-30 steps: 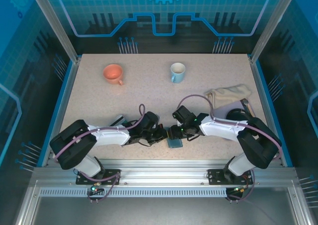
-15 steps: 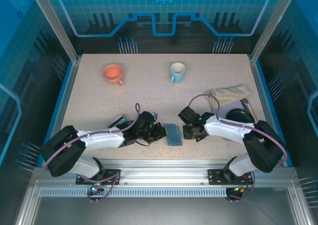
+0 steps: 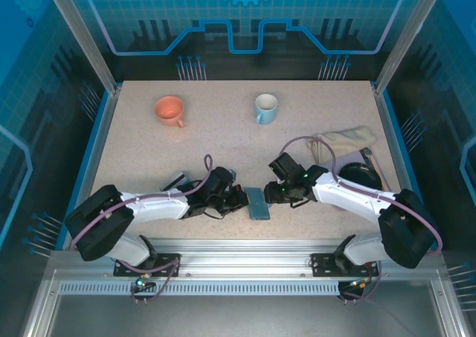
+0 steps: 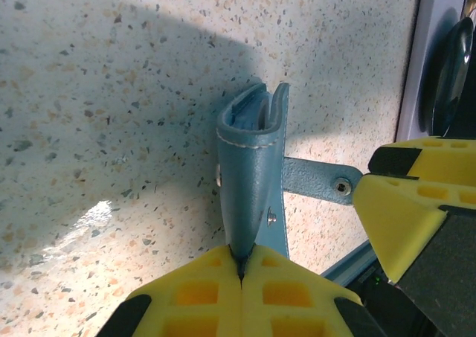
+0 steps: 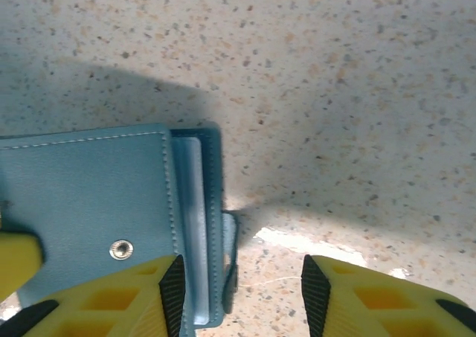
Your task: Put the credit cards into the card holder
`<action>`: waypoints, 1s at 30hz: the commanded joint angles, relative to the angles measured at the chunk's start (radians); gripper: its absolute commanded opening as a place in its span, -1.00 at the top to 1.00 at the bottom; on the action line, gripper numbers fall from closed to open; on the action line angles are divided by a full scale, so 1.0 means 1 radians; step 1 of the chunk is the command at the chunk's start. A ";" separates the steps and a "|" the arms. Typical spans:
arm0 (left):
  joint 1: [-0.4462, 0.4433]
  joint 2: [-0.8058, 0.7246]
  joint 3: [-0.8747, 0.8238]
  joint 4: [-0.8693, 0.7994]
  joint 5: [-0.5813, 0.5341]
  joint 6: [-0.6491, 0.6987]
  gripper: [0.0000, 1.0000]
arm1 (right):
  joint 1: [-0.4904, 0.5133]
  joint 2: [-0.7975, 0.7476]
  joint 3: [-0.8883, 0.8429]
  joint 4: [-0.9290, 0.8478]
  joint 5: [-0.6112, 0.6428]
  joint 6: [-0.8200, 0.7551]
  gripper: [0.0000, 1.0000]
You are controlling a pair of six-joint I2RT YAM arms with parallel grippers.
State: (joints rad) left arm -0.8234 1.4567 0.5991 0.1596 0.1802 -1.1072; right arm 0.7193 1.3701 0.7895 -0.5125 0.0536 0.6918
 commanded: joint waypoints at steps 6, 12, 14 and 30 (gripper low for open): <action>0.006 0.035 0.051 -0.040 0.026 0.045 1.00 | -0.001 0.017 0.022 0.064 -0.144 -0.041 0.32; 0.005 0.035 0.053 -0.054 0.021 0.044 1.00 | -0.003 0.099 0.015 0.056 -0.133 -0.038 0.35; 0.005 0.036 0.048 -0.055 0.015 0.039 1.00 | -0.016 0.128 0.004 0.045 -0.112 -0.034 0.36; 0.001 0.048 0.078 -0.158 0.006 0.093 0.93 | -0.063 0.108 -0.010 -0.031 0.023 -0.012 0.32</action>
State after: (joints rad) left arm -0.8234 1.4929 0.6407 0.0628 0.1802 -1.0595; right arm 0.6678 1.5127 0.7521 -0.4572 -0.0265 0.6643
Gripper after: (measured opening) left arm 0.045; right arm 0.340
